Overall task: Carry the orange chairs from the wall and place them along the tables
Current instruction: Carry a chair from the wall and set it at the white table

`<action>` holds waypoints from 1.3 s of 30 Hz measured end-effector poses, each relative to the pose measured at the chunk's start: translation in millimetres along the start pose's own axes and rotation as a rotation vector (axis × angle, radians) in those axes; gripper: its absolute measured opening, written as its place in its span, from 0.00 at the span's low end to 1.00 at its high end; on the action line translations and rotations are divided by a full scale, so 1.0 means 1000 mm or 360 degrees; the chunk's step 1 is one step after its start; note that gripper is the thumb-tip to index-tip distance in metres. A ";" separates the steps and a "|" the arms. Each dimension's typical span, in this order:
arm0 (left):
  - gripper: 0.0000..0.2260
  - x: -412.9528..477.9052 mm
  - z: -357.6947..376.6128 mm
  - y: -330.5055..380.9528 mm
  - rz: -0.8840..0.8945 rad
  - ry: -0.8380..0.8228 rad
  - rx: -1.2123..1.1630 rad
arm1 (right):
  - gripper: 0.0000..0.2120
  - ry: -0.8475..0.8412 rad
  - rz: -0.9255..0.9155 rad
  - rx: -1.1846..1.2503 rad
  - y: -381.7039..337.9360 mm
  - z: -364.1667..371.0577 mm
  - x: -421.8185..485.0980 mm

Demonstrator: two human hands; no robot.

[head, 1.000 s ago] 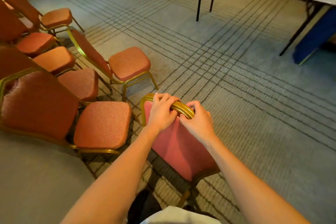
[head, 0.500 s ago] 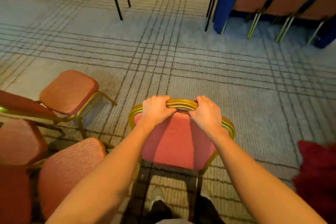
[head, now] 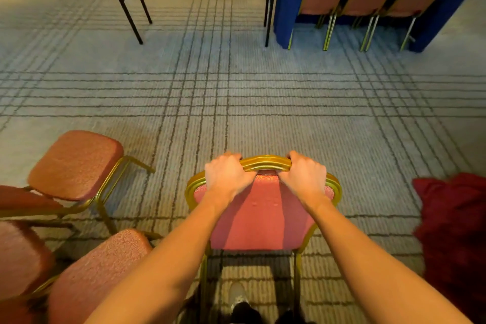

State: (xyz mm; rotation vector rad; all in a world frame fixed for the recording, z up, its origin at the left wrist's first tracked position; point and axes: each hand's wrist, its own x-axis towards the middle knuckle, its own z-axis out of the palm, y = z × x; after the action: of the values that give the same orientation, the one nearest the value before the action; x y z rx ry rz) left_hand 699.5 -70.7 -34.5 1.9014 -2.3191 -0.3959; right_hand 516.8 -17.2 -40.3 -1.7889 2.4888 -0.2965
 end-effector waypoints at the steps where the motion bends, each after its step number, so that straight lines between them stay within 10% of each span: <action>1: 0.21 -0.002 0.001 0.000 -0.0011 -0.0024 0.0031 | 0.12 -0.0006 -0.0003 -0.0011 0.001 0.000 -0.002; 19: 0.17 0.032 0.000 -0.003 0.0020 -0.0020 0.0056 | 0.13 -0.0159 0.0042 -0.0194 -0.008 -0.001 0.035; 39: 0.27 0.336 -0.012 0.021 -0.0133 -0.0176 0.0050 | 0.28 -0.0479 -0.0119 -0.0142 -0.017 0.028 0.345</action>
State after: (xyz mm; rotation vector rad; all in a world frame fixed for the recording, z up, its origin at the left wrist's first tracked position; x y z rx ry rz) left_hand 614.0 -396.1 -42.0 2.0466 -2.3316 -0.4880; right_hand 425.4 -351.0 -43.3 -1.8062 2.2623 0.0783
